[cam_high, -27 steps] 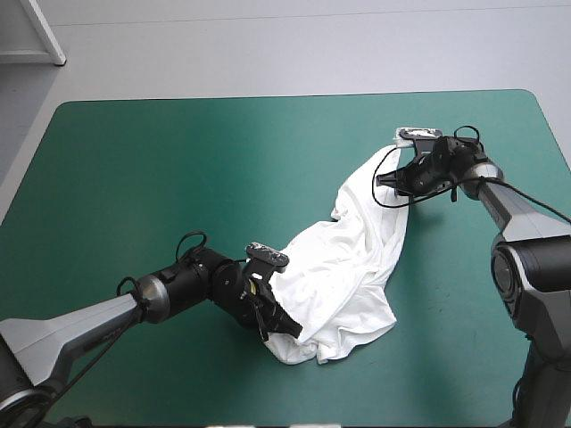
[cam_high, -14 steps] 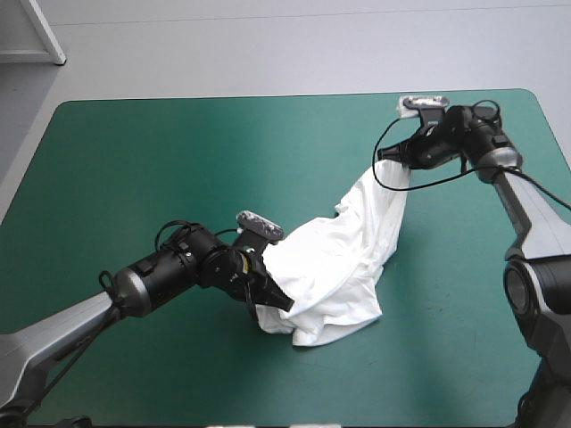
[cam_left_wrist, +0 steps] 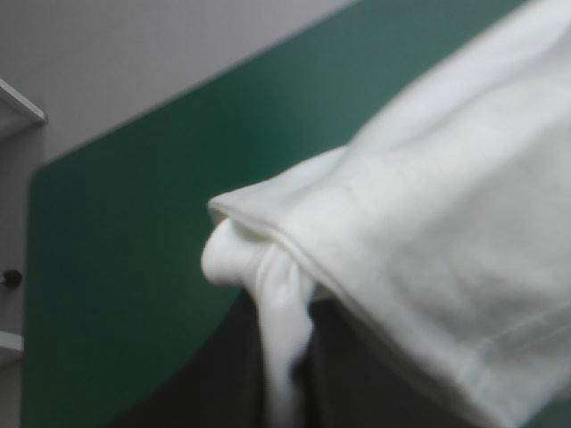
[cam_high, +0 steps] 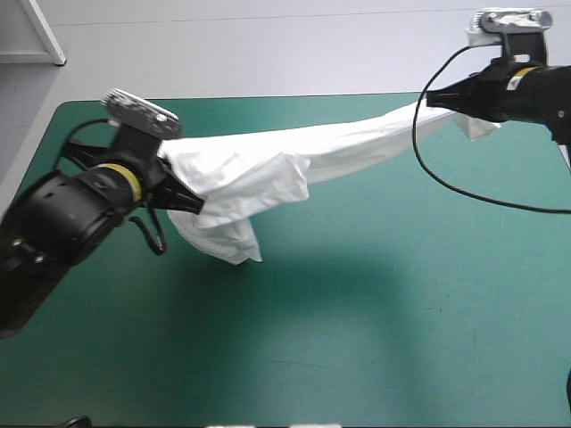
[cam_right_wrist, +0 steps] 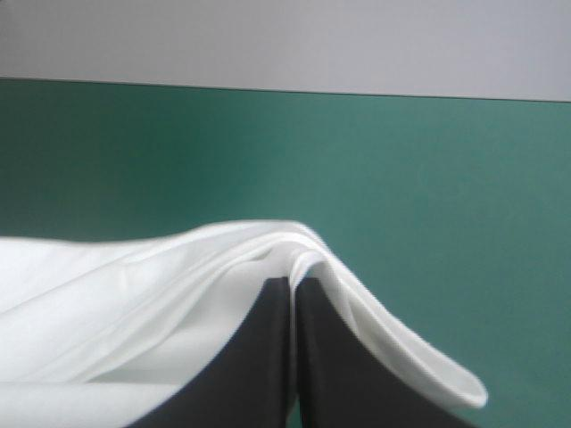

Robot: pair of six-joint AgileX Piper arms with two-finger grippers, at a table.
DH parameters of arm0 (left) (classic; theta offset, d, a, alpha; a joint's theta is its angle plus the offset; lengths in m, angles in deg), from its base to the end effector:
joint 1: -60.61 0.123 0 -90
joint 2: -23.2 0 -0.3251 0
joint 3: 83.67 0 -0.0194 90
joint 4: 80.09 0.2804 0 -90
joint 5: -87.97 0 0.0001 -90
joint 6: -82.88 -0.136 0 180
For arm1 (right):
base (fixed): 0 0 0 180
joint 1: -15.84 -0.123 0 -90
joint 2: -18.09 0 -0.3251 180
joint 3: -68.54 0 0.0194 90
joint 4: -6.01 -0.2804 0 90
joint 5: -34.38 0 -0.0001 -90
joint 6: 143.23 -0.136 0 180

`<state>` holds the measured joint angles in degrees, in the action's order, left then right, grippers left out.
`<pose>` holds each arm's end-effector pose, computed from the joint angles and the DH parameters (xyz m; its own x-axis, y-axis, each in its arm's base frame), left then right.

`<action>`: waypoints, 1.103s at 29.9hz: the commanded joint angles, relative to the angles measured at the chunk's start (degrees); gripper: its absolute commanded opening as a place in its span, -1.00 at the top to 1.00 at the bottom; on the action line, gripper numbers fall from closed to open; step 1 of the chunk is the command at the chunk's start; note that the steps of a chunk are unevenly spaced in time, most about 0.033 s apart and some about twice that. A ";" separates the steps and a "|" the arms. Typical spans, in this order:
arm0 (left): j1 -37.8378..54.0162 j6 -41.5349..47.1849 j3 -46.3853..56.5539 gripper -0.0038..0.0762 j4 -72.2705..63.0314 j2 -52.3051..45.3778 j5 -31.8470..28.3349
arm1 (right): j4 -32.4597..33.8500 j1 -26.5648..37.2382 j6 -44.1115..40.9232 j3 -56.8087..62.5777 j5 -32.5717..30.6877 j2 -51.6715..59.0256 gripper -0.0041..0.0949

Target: Fold the cloth

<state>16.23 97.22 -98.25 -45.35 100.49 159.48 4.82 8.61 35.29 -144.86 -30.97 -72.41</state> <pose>0.2341 -0.1262 0.5115 -0.4745 0.4246 -0.7711 0.2792 0.9034 0.3256 0.3394 0.0456 0.5436 -0.5368 -0.0333 -0.8431 -0.1232 0.9916 0.0392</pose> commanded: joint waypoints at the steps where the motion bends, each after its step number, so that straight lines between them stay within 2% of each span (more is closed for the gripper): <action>1: 0.04 -0.31 -6.05 0.93 8.10 -4.00 2.24 | 7.13 0.14 -2.95 -2.60 0.87 7.04 0.95; 6: 0.04 -3.14 -10.56 0.93 8.95 -7.19 2.23 | 13.17 0.14 -5.79 -2.83 -0.94 13.81 0.95; 12: 0.04 -6.77 -12.53 0.93 5.74 -10.64 2.23 | 14.32 0.14 -6.59 -2.97 1.32 21.69 0.95; 15: 0.04 -8.85 -12.40 0.93 -1.96 -11.50 2.23 | 13.42 0.14 -6.59 -2.97 1.41 23.98 0.95; 19: 0.04 -11.85 -11.80 0.93 -12.04 -10.48 2.13 | 7.69 0.14 -5.45 -2.84 -0.29 24.51 0.95; 23: 0.04 -13.25 -8.88 0.93 -14.05 -7.81 1.55 | 2.44 0.14 -3.52 -0.21 -1.44 22.12 0.95; 26: 0.04 -12.83 -3.05 0.93 -11.68 -5.76 -2.13 | 1.70 0.14 -2.83 4.48 -0.61 19.81 0.95; 28: 0.04 -12.06 2.02 0.93 -11.44 -4.23 -7.05 | 1.70 0.14 -2.69 8.38 1.33 18.45 0.95; 33: 3.64 -9.45 10.01 0.93 -15.53 1.45 -18.58 | 3.84 0.14 -2.64 21.22 13.60 14.58 0.95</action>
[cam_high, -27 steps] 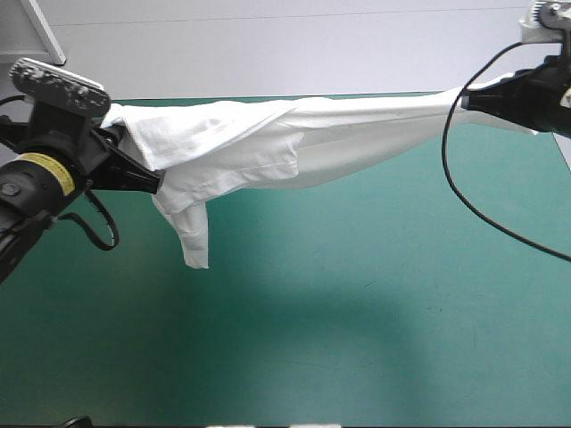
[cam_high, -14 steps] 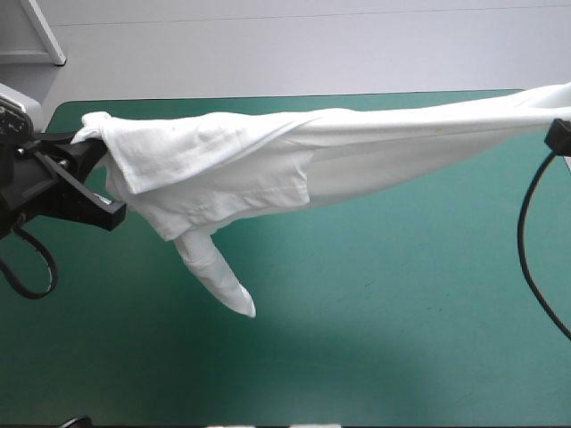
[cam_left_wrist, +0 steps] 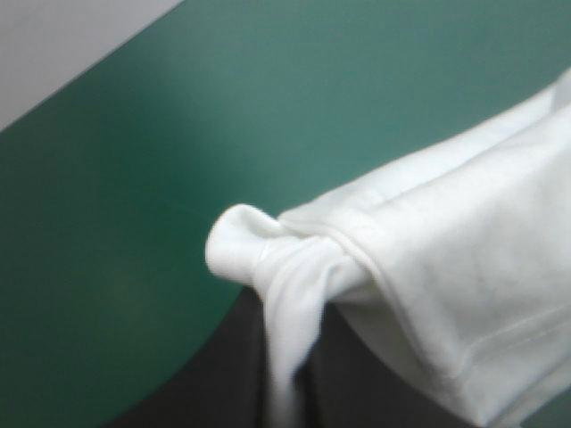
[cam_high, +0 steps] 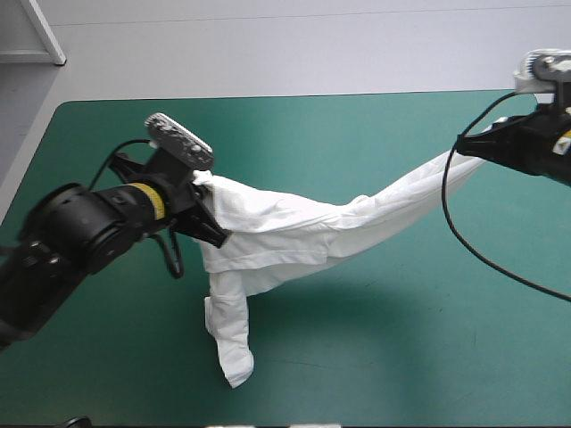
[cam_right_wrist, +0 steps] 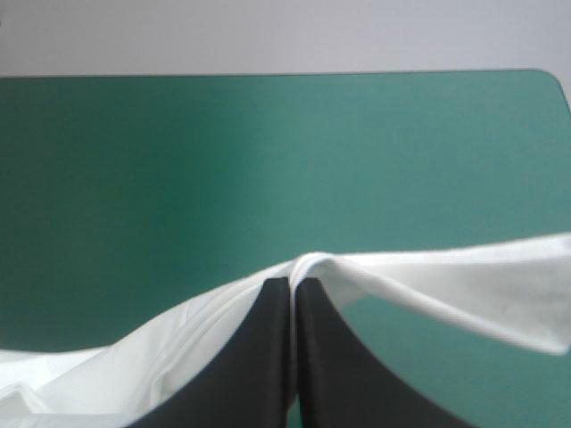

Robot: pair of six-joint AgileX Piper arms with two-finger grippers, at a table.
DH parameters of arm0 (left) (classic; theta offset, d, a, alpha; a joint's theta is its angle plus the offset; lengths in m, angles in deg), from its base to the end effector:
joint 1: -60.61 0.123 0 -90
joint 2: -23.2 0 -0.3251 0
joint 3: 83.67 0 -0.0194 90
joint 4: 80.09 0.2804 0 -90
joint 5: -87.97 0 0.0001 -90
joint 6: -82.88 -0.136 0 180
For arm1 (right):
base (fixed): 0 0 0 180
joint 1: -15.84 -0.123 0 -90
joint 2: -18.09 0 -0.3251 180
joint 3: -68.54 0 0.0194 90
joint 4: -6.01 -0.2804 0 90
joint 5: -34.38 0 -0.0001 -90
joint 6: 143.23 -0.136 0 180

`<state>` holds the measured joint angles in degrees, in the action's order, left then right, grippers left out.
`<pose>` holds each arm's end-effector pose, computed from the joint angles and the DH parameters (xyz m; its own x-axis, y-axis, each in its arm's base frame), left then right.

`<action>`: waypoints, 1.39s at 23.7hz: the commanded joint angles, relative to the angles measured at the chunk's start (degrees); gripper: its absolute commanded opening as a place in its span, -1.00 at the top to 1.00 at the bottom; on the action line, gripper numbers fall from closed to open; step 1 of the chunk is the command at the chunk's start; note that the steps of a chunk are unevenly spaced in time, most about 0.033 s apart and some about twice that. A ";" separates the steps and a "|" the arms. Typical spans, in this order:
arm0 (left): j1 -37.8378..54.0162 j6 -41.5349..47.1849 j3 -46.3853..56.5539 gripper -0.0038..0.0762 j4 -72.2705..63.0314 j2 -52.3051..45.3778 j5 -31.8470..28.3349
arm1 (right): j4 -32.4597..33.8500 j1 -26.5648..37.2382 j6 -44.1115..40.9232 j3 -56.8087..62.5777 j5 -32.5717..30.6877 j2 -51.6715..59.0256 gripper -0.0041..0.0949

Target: Fold the cloth

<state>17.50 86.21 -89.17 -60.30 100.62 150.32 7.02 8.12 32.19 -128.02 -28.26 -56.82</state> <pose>0.2358 -0.1649 0.4575 -0.4406 0.5525 -0.7075 0.5416 0.7922 0.2812 0.2583 0.0329 0.5304 -0.5175 0.0023 -0.8557 -0.0841 0.9950 0.0535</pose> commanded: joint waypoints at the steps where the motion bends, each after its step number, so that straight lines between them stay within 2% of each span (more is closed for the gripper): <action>1: 3.83 1.69 1.49 0.93 -1.93 2.60 -11.59 | 1.64 0.63 0.30 6.75 13.97 -2.14 0.95; 3: 8.03 1.00 1.90 0.93 -6.17 6.14 -15.95 | 1.93 0.63 0.30 10.51 20.28 -4.99 0.95; 8: 15.96 0.75 1.90 0.93 -10.85 15.62 -27.68 | 3.50 0.63 0.42 13.12 31.22 -13.75 0.95; 13: 19.17 0.99 1.90 0.93 -10.67 25.57 -39.68 | 4.03 0.63 1.07 13.12 42.24 -24.93 0.95; 16: 19.82 1.07 1.90 0.90 -10.78 30.85 -44.48 | 3.93 0.63 1.88 13.00 47.08 -31.35 0.95; 18: 19.82 1.07 1.90 0.63 -10.67 32.98 -47.09 | 3.93 0.63 1.88 13.00 49.23 -33.79 0.89; 19: 19.82 1.07 1.90 0.35 -10.45 33.69 -49.02 | 4.16 0.63 3.89 13.00 50.25 -34.19 0.71; 20: 19.90 1.07 1.90 0.14 -10.09 33.67 -50.06 | 4.16 0.63 5.65 13.00 50.55 -34.19 0.55; 21: 19.90 1.07 1.52 -0.26 -9.77 33.52 -50.81 | 4.16 0.63 7.41 13.00 50.30 -33.85 0.12; 22: 19.90 1.07 0.52 -0.53 -9.67 33.25 -49.78 | 3.74 0.63 5.79 13.00 48.79 -33.43 -0.30; 23: 19.90 1.07 -0.51 -0.65 -9.50 32.89 -47.77 | 3.75 0.63 1.99 12.88 46.14 -32.96 -0.59; 24: 19.90 0.79 -2.32 -0.65 -9.40 32.14 -44.27 | 4.02 0.63 -0.23 12.88 42.64 -32.09 -0.86; 25: 19.90 0.62 -4.05 -0.63 -8.68 31.47 -41.01 | 4.02 0.63 -0.66 12.88 39.34 -31.13 -0.95; 28: 19.90 0.62 -8.53 -0.62 -6.19 26.59 -28.69 | 4.02 0.63 -0.69 12.88 30.44 -26.08 -0.86; 33: 19.90 0.62 -9.15 -0.62 -8.69 18.16 -11.74 | 4.02 0.63 -0.78 13.10 20.37 -17.14 -0.73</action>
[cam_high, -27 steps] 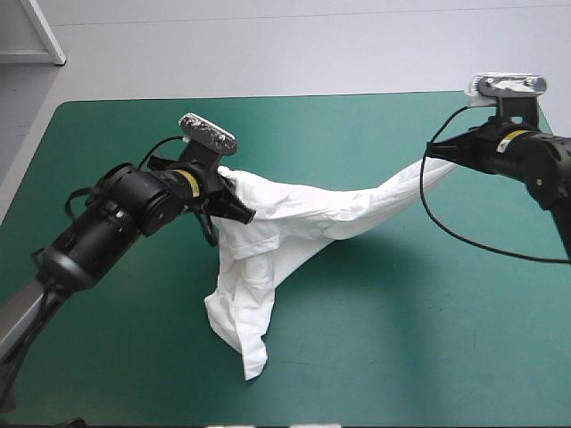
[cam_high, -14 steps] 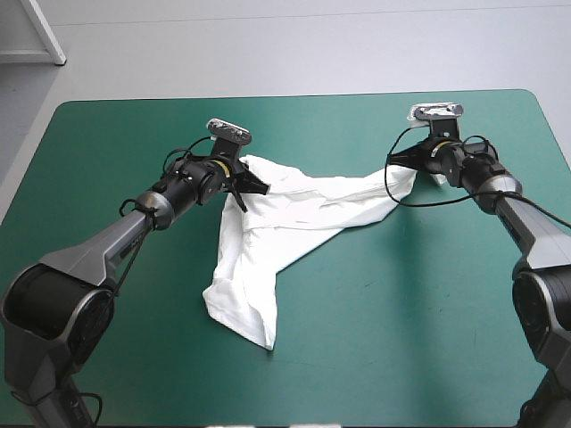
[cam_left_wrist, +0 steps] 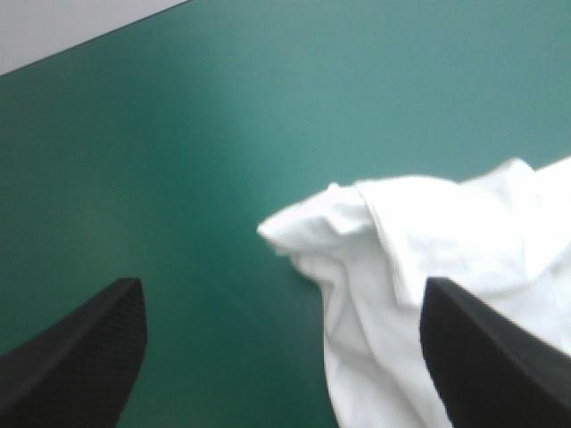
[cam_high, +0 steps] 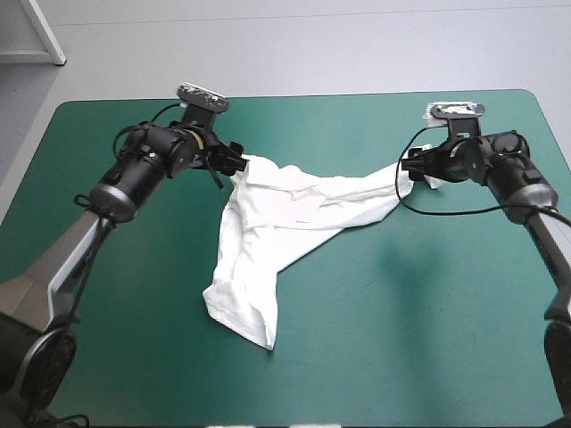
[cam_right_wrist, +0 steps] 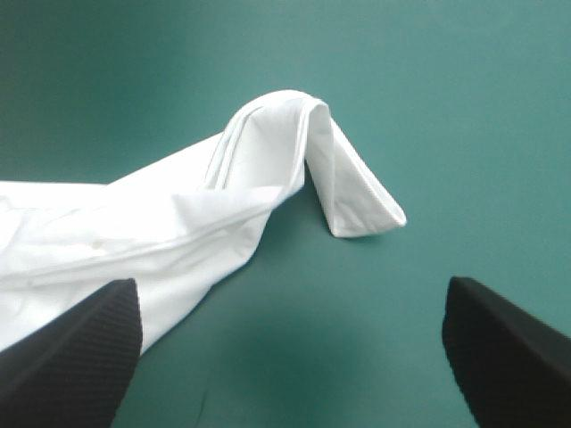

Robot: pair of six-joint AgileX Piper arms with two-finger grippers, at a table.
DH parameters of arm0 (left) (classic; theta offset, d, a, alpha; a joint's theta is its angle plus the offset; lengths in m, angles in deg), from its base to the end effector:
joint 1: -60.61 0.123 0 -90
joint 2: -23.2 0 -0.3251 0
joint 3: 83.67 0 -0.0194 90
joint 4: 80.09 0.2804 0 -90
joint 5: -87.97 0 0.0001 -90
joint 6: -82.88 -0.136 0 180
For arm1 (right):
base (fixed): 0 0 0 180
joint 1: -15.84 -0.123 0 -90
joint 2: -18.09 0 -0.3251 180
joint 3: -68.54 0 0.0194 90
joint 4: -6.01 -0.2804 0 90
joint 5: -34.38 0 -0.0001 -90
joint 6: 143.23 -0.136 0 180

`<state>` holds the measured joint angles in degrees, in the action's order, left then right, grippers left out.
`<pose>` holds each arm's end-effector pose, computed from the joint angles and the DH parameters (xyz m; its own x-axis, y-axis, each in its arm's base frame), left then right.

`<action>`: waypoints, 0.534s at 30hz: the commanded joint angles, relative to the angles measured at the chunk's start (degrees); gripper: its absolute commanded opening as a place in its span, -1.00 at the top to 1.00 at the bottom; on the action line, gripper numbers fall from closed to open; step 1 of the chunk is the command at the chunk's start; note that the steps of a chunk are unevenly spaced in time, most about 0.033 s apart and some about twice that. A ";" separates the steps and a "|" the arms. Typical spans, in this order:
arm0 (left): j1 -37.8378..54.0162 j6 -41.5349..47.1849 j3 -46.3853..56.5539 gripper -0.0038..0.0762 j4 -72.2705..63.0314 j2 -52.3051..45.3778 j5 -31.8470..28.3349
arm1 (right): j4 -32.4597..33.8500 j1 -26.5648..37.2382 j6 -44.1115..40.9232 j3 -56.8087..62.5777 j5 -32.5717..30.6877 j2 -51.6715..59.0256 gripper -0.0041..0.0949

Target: Fold the cloth

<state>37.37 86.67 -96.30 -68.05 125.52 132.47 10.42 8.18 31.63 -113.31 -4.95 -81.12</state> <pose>0.4187 -0.1581 0.3688 -0.6060 0.3515 -0.7136 0.3456 0.9243 0.1618 0.4229 0.0502 0.3285 -0.7229 -0.0669 -0.6878 -0.0782 0.9968 -0.0147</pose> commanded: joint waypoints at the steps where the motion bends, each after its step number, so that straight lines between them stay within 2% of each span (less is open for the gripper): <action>1: 0.03 0.16 -1.79 -0.62 -1.70 -7.96 8.68 | 0.62 0.57 -0.22 -1.62 -4.59 8.62 -0.71; 5: -0.07 -1.80 0.96 -0.62 -6.97 -13.45 19.68 | 0.46 0.57 -0.36 -1.33 -13.40 15.46 -0.68; 8: -0.15 -3.79 6.14 -0.62 -12.82 -18.03 24.85 | -0.49 0.57 -0.63 2.04 -16.29 21.00 -0.68; 12: -1.76 -3.42 17.41 -0.62 -20.57 -26.14 24.45 | -1.34 0.57 -0.63 7.72 -17.95 27.81 -0.68; 16: -6.22 -2.00 26.68 -0.62 -27.38 -32.16 20.81 | -1.47 0.57 -0.63 11.57 -18.35 31.86 -0.67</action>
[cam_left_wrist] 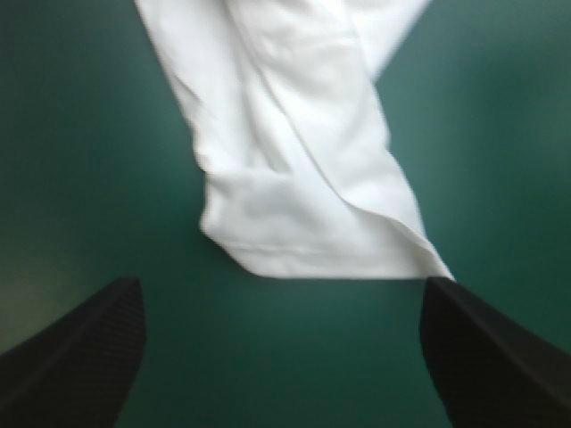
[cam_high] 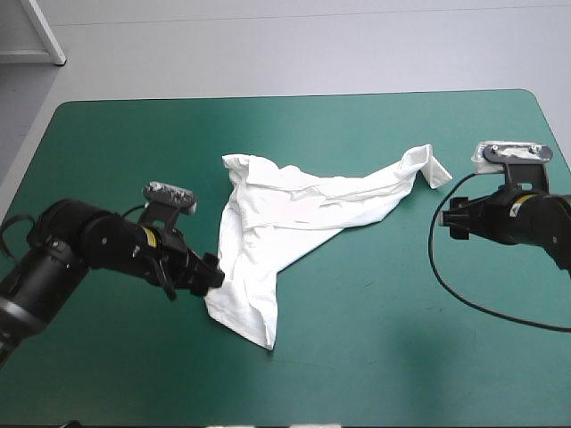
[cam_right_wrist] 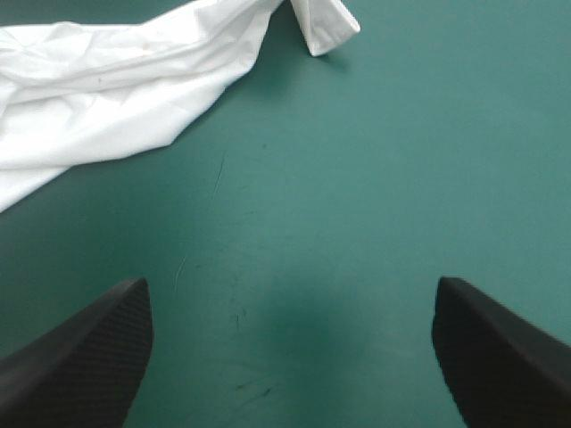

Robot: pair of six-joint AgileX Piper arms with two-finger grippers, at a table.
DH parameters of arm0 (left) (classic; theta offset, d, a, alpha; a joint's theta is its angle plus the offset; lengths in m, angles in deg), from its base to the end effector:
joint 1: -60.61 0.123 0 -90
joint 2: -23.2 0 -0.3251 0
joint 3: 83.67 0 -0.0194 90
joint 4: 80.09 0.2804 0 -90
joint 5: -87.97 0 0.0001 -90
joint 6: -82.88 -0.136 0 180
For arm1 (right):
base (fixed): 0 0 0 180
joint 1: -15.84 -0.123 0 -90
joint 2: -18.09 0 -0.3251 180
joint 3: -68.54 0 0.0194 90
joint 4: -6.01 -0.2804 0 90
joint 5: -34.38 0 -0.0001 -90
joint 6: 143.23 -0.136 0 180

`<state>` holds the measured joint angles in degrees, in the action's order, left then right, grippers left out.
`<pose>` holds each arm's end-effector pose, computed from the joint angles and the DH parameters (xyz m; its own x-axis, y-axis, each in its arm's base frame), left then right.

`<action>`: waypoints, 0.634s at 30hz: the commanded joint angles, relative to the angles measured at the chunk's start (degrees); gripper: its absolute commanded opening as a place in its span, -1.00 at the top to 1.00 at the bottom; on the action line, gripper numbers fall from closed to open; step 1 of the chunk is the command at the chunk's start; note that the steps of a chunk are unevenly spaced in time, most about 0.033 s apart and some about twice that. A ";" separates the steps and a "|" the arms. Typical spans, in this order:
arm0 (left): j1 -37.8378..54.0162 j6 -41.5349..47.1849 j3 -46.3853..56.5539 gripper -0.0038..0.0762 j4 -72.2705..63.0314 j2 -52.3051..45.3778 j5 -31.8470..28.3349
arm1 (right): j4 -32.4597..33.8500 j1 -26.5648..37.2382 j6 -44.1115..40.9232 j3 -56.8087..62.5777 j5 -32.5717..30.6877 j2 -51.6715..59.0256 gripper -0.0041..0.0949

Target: Fold the cloth

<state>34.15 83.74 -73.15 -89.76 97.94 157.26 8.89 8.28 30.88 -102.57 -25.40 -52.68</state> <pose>0.2147 -0.1307 0.3581 -0.8419 0.3361 -0.4222 0.4391 0.8815 -0.1738 0.2522 0.0275 0.3961 -0.7585 -0.0227 -0.6513 -0.0449 0.9988 0.0175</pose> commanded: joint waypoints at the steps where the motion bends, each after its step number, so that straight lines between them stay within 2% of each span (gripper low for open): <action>1: -5.04 1.72 5.61 -0.62 -6.19 -5.47 -5.48 | 0.06 0.47 0.11 1.17 2.10 3.84 -0.67; 6: -15.71 8.87 14.17 -0.62 -2.54 -4.29 -13.11 | -0.03 0.47 0.49 1.29 1.98 3.82 -0.67; 11: -23.70 15.33 18.29 -0.62 3.59 2.45 -21.26 | 0.09 0.47 0.52 1.29 1.87 3.82 -0.66; 15: -26.27 16.31 18.29 -0.62 5.06 9.36 -26.56 | 0.09 0.47 0.52 1.29 1.06 3.82 -0.66; 19: -26.41 16.20 18.29 -0.60 5.06 15.45 -27.51 | 0.24 0.47 0.62 1.29 0.64 3.82 -0.66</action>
<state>8.19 99.34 -53.77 -84.85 111.70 131.94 8.73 8.34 30.86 -99.97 -26.71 -49.82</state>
